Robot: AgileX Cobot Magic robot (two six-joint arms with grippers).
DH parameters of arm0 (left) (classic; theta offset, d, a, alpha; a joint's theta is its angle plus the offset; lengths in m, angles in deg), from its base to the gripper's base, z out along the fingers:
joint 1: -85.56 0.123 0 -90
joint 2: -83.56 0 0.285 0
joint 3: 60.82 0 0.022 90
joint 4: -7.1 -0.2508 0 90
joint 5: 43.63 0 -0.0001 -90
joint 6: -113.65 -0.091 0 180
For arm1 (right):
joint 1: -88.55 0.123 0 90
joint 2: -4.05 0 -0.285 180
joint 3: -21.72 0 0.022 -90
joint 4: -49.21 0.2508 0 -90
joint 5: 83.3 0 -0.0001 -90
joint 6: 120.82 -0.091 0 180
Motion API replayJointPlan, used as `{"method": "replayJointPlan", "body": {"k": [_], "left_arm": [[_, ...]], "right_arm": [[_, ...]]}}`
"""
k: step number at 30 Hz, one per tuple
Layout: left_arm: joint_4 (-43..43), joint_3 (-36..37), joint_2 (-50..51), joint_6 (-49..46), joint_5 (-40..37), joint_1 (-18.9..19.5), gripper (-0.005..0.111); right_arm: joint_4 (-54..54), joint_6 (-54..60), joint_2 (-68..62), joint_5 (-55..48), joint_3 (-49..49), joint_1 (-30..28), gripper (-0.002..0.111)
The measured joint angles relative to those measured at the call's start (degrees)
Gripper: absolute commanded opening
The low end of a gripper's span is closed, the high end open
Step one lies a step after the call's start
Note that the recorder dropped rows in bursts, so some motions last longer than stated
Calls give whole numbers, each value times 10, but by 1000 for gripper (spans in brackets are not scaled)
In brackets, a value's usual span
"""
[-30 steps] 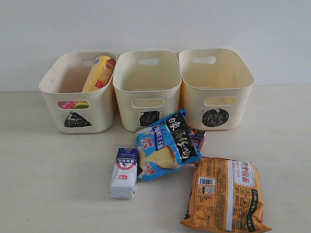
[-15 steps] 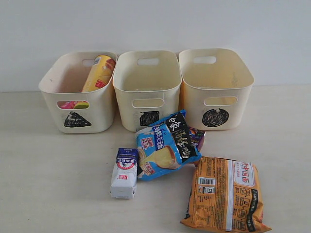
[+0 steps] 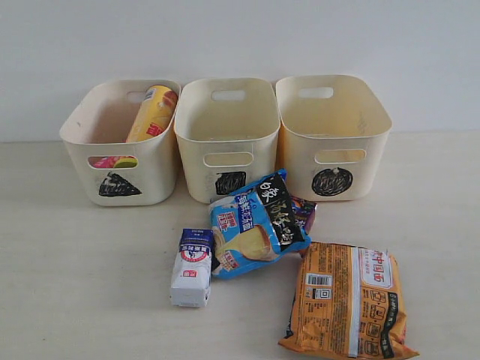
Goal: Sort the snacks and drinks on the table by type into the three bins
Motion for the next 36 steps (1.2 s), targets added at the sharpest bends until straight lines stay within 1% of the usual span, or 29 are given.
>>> {"method": "replayJointPlan", "body": {"k": [9, 32, 36], "left_arm": [[-7, 0, 0, 0, -43, 0, 4], [-7, 0, 0, 0, -43, 0, 4], [-7, 0, 0, 0, -43, 0, 4]], "right_arm": [[0, 0, 0, 0, 0, 0, 0], [-1, 1, 0, 0, 0, 0, 0], [-13, 17, 0, 19, 0, 0, 0]]}}
